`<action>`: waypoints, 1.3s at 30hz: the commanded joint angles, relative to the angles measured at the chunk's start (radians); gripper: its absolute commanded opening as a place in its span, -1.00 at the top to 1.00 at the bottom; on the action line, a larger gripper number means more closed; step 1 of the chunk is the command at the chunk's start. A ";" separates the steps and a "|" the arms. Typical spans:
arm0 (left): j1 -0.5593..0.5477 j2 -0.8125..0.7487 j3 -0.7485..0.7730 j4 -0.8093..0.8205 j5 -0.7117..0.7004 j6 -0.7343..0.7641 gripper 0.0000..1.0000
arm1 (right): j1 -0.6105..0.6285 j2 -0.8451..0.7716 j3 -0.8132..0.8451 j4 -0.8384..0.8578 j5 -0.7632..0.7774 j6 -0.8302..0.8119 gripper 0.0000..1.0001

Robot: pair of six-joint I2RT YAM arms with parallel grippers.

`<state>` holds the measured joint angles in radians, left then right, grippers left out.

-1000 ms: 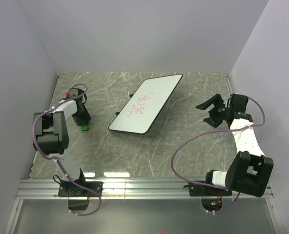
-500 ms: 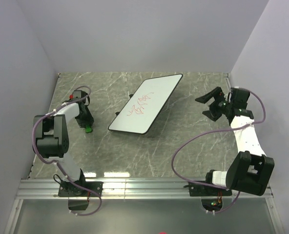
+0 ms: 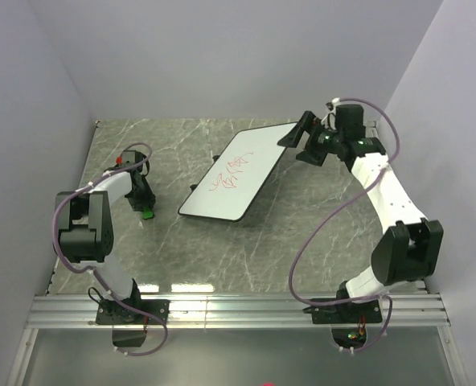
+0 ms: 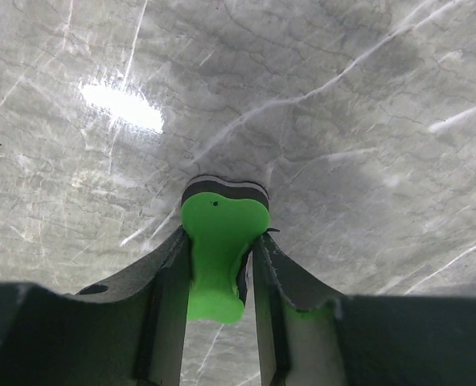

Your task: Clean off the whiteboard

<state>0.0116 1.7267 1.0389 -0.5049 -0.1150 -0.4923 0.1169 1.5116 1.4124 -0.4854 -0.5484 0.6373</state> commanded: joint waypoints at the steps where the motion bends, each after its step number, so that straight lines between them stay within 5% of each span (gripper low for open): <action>1: -0.007 -0.016 -0.034 -0.009 0.055 -0.014 0.99 | 0.021 0.047 0.025 -0.102 0.063 -0.036 -0.91; 10: -0.005 -0.082 0.001 -0.018 0.106 -0.028 0.99 | 0.085 0.122 0.028 -0.128 0.073 -0.062 -0.81; 16: -0.061 -0.110 0.120 -0.044 0.201 -0.012 0.99 | 0.151 0.194 0.086 -0.147 0.074 -0.082 -0.47; 26: -0.194 -0.089 0.352 -0.064 0.377 0.031 0.99 | 0.162 0.259 0.157 -0.229 0.107 -0.143 0.99; 39: -0.360 0.091 0.618 -0.119 0.523 0.047 0.99 | 0.161 0.456 0.447 -0.415 0.149 -0.188 1.00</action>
<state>-0.3199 1.7992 1.6016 -0.5957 0.3515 -0.4637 0.2848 1.9137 1.7954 -0.8200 -0.6243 0.5694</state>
